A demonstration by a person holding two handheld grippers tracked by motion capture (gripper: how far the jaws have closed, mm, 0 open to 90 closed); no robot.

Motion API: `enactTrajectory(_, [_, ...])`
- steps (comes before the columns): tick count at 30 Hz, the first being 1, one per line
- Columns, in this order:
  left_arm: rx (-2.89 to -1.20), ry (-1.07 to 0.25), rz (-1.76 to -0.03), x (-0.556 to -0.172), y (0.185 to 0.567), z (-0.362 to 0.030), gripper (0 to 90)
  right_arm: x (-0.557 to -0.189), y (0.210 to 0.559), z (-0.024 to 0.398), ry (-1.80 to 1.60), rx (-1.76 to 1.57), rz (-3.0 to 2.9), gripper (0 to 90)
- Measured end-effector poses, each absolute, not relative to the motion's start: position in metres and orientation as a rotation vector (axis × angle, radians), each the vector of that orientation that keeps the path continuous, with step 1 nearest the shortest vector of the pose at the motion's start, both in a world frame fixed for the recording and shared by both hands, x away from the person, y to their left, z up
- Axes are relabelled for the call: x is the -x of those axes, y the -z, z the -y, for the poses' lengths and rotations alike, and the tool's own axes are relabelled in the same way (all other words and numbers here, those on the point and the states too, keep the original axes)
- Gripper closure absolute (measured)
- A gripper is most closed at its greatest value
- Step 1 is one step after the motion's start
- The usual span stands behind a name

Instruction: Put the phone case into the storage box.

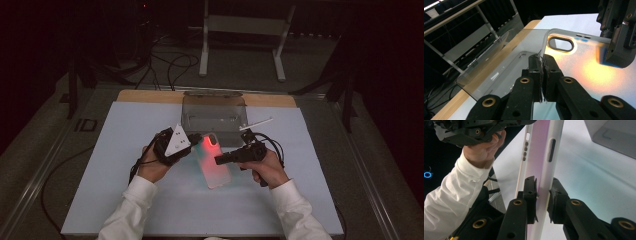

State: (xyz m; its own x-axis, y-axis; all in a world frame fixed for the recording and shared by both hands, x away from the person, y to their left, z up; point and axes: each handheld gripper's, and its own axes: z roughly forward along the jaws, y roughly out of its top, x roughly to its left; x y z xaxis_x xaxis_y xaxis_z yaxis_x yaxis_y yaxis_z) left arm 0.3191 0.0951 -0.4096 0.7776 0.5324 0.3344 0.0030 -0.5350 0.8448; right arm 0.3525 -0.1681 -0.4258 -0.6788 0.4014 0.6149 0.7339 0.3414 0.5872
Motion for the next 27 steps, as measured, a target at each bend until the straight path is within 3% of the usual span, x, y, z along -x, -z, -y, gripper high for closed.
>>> enactTrajectory(10, [-2.040, -0.693, -0.420, -0.320, 0.410, -0.096, 84.8, -0.350, 0.426, 0.169, 1.277, 1.089, 2.274, 82.0])
enactTrajectory(27, [-2.003, -0.649, -0.577, -0.324, 0.412, -0.105, 39.3, -0.349, 0.424, 0.167, 1.298, 1.111, 2.297, 81.9])
